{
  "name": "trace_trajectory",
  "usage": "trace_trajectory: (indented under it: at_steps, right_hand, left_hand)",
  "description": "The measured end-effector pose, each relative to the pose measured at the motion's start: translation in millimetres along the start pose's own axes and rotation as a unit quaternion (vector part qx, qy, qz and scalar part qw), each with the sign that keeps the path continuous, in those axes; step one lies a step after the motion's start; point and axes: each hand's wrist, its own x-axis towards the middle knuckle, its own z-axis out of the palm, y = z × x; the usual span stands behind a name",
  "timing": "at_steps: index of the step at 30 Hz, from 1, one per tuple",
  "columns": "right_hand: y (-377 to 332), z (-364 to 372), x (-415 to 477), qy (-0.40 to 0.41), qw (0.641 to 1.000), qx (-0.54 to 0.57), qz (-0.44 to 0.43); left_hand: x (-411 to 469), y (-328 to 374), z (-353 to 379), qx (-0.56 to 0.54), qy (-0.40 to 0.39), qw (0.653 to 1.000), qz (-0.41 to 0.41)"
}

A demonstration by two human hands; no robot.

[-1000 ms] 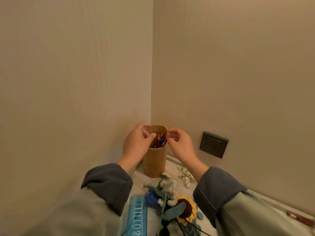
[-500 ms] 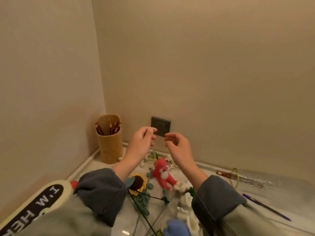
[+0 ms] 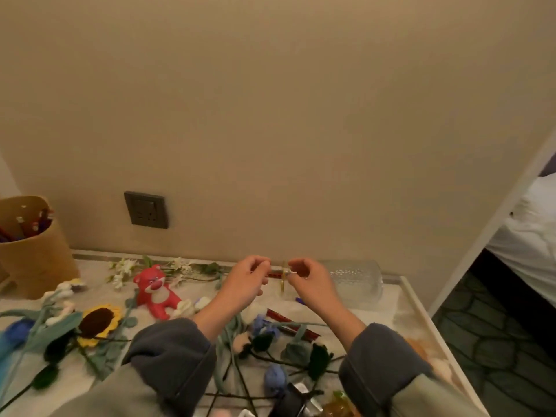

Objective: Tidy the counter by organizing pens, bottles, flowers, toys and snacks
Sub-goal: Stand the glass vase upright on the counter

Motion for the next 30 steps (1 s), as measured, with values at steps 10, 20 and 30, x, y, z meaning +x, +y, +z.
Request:
trace_trajectory:
  at_steps: [10,20,30]
  right_hand:
    - [62,-58,36,-0.067,0.957,-0.274,-0.065]
    - [87,-40,82,-0.124,0.873,-0.445,-0.156]
    - [89,-46,70,-0.057,0.869,-0.458,-0.176]
  left_hand:
    - [42,-19,74,0.125,-0.063,0.986,-0.091]
    - [70,-44,91,0.112,-0.020,0.987,-0.113]
    - [61,-38,99,0.162,0.009,0.986,-0.044]
